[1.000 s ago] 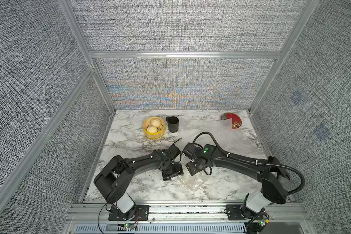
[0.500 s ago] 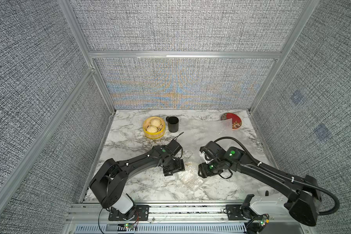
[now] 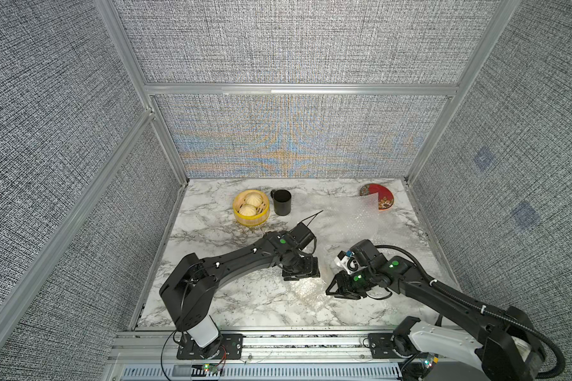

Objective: Unpack dinner plates from bubble wrap
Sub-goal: Unwrap the bubble wrap at the center of the board.

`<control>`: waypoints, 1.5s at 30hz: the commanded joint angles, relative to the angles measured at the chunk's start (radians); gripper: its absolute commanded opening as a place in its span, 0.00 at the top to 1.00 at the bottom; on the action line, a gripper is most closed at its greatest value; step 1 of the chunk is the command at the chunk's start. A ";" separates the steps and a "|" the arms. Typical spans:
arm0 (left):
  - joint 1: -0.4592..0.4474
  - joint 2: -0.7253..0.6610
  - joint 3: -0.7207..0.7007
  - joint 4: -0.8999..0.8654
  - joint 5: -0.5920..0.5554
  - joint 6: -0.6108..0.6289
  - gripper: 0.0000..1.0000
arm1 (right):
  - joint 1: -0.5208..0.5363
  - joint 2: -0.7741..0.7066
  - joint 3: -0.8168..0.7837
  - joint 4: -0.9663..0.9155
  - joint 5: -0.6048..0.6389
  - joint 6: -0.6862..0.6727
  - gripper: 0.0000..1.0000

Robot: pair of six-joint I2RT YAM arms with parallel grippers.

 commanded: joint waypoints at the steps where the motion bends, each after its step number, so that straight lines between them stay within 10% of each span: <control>1: -0.002 0.042 0.025 0.020 0.013 0.021 0.23 | 0.000 0.025 -0.002 0.061 -0.029 0.002 0.56; 27: -0.002 0.245 0.143 -0.032 0.040 0.066 0.26 | -0.007 0.206 0.043 0.223 0.023 -0.035 0.82; 35: -0.002 0.269 0.139 -0.022 0.041 0.052 0.27 | 0.088 0.157 0.078 0.165 0.116 -0.092 1.00; 45: -0.002 0.293 0.132 -0.003 0.054 0.034 0.28 | 0.262 0.159 0.142 0.164 0.159 -0.151 0.99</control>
